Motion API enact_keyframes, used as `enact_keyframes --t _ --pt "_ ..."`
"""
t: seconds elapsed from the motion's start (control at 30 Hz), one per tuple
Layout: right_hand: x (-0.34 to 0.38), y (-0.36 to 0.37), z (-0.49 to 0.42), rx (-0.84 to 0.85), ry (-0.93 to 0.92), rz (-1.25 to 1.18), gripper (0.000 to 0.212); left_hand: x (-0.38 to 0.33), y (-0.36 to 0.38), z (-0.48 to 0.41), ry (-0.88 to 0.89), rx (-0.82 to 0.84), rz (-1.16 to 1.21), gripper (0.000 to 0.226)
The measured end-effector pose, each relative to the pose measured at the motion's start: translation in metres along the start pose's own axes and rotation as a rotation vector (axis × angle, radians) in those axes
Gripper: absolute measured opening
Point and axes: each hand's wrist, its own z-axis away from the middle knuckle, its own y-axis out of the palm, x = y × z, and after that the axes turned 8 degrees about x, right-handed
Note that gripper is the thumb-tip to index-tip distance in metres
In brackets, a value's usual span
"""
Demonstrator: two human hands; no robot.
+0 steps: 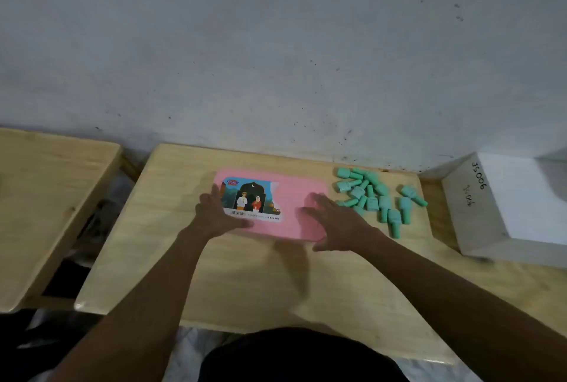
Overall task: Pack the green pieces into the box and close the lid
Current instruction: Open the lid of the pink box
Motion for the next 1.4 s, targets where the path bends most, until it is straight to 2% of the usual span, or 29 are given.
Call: enact_keyframes --t 0.37,0.73,1.13,1.3,1.4 --pt "0.017 -0.007 -0.013 0.073 0.123 0.197 0.088 0.015 0.000 -0.019 0.138 0.000 0.058 0.145" --pt "0.025 -0.014 -0.011 0.103 0.161 0.175 0.093 0.021 0.004 -0.022 0.208 -0.019 0.105 0.142" --pt "0.027 -0.024 -0.009 0.160 0.130 0.122 0.094 0.023 0.006 -0.017 0.223 -0.015 0.062 0.155" --pt "0.018 -0.040 -0.010 0.221 0.119 0.058 0.094 0.023 0.003 -0.015 0.221 0.011 0.111 0.155" --pt "0.013 -0.043 -0.005 0.191 0.129 -0.026 0.092 0.022 0.000 -0.014 0.212 0.031 0.147 0.159"
